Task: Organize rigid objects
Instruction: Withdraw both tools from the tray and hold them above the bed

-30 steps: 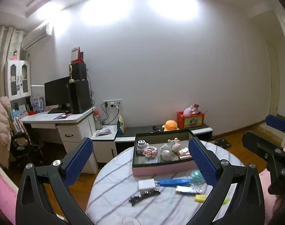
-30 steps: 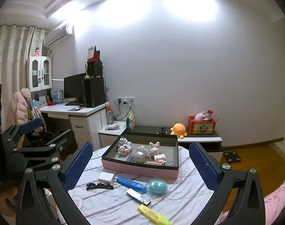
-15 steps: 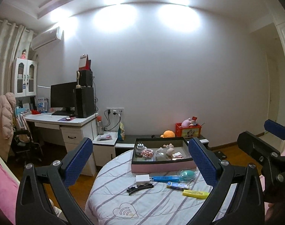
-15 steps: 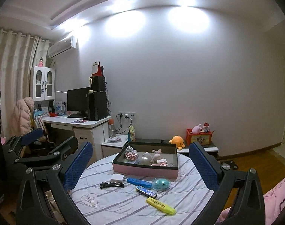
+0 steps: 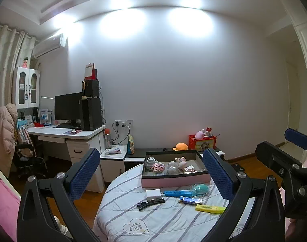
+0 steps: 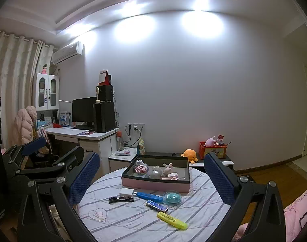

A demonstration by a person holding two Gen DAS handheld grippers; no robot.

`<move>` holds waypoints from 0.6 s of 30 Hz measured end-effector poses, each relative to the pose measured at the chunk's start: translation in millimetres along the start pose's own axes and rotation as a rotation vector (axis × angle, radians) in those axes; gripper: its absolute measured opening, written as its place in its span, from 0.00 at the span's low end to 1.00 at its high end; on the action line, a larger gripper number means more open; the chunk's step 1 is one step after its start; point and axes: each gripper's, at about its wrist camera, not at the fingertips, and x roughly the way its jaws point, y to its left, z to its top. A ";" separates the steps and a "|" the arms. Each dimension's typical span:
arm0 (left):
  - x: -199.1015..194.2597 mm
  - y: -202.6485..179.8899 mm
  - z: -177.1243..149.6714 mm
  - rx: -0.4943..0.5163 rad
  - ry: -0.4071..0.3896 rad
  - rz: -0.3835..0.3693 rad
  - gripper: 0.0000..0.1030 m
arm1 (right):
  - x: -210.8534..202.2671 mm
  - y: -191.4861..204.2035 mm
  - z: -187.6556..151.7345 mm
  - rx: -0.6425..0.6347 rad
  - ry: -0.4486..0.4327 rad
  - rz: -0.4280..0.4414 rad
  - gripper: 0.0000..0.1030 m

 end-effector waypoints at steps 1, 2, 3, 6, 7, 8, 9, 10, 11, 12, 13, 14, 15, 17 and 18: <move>0.0 -0.3 0.0 0.000 -0.001 0.000 1.00 | -0.1 -0.4 -0.2 0.002 0.000 0.002 1.00; -0.3 -0.7 -0.4 0.001 -0.001 0.001 1.00 | -0.4 0.0 -0.6 0.003 0.000 0.005 1.00; -0.3 -0.7 -0.6 0.002 -0.001 0.000 1.00 | -0.4 -0.4 -1.0 0.006 0.001 0.004 1.00; -0.1 -1.4 -0.5 0.005 -0.003 -0.003 1.00 | 1.4 -2.8 -2.4 0.007 0.003 0.003 1.00; -0.4 -1.6 -0.7 0.006 -0.004 -0.004 1.00 | 1.5 -2.8 -2.7 0.006 0.002 0.001 1.00; 0.2 -1.6 -1.1 0.007 -0.004 -0.005 1.00 | 1.6 -2.8 -3.3 0.007 0.002 0.000 1.00; 0.7 -2.1 -1.0 0.007 -0.002 -0.005 1.00 | 1.9 -3.0 -3.7 0.009 0.004 0.000 1.00; 1.8 -2.5 -0.6 0.008 0.000 -0.006 1.00 | 2.9 -3.3 -4.3 0.011 0.007 0.001 1.00; 3.8 -2.9 -1.2 0.010 0.004 -0.005 1.00 | 3.3 -3.9 -4.5 0.012 0.008 0.001 1.00; 6.6 -3.0 -2.5 0.014 0.011 -0.005 1.00 | 4.4 -4.2 -5.3 0.014 0.011 0.000 1.00; 8.3 -3.0 -2.3 0.016 0.016 -0.005 1.00 | 6.2 -4.2 -6.2 0.014 0.017 -0.003 1.00; 10.9 -2.6 -3.4 0.018 0.023 -0.007 1.00 | 8.5 -4.6 -7.4 0.015 0.023 -0.004 1.00; 15.2 -2.3 -5.3 0.020 0.031 -0.008 1.00 | 10.5 -5.0 -8.2 0.017 0.029 -0.004 1.00; 23.6 -2.3 -8.5 0.023 0.051 -0.010 1.00 | 17.7 -5.5 -11.3 0.021 0.045 -0.004 1.00; 30.8 -2.2 -12.0 0.027 0.069 -0.011 1.00 | 21.0 -5.9 -12.6 0.022 0.053 -0.005 1.00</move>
